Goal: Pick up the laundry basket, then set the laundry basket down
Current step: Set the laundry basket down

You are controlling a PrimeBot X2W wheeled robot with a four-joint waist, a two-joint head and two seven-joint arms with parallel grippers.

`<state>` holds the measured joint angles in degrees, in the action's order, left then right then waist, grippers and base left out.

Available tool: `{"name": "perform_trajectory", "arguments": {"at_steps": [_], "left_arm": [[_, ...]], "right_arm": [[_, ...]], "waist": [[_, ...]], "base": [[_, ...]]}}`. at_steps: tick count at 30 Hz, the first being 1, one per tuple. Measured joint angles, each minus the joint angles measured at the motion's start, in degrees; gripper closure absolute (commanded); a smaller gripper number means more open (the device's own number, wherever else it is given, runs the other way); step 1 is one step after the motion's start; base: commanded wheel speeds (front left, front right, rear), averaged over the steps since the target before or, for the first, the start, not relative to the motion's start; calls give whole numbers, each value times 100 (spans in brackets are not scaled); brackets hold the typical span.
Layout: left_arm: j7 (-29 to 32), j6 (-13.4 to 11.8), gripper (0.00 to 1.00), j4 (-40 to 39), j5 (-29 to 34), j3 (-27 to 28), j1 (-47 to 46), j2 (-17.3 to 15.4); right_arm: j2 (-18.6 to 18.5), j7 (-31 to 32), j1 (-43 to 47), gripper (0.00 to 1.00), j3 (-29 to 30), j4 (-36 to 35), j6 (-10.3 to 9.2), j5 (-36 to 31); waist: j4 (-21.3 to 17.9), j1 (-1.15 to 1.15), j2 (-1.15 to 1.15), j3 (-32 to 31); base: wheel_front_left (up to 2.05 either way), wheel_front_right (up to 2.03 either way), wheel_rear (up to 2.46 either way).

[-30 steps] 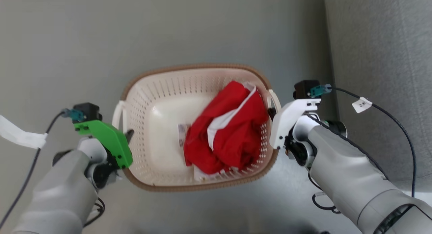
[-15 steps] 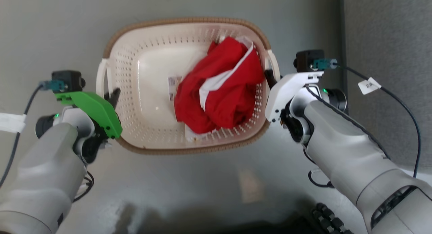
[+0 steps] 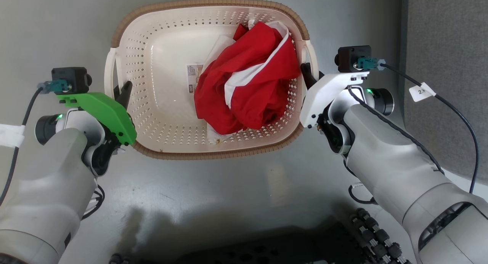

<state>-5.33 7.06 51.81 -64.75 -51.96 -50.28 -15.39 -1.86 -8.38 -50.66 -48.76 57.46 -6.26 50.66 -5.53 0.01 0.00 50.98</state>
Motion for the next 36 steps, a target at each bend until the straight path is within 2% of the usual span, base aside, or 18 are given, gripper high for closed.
{"name": "perform_trajectory", "arguments": {"at_steps": [15,16,17,18,19,23,36], "left_arm": [[-151,1,100,63,-85,-79,-21,35],[-148,0,87,36,-145,-81,-21,38],[-138,-1,51,1,-189,-85,-21,40],[-127,-1,6,-47,-215,-92,-22,37],[-118,1,0,-86,-224,-110,-25,32],[-65,4,0,-126,-303,-170,-40,30],[-242,5,0,-48,-311,-415,-35,-3]], "right_arm": [[10,-74,-131,100,-124,103,-2,94],[7,-75,-142,100,-142,99,-29,115],[-5,-76,-153,53,-159,77,-37,134],[-30,-75,-163,3,-171,59,-33,140],[-59,-76,-163,0,-182,51,-24,157],[-176,-77,-167,0,-247,45,44,186],[-166,-177,-152,0,-411,142,120,328]], "waist": [[-2,-1,0,138],[-1,0,0,144],[2,0,0,150],[6,0,0,155],[11,-1,0,160],[41,-1,0,159],[99,-1,0,-256]], "base": [[0,0,0],[0,0,0],[0,0,0],[0,0,0],[0,0,0],[0,0,0],[0,0,0]]}}
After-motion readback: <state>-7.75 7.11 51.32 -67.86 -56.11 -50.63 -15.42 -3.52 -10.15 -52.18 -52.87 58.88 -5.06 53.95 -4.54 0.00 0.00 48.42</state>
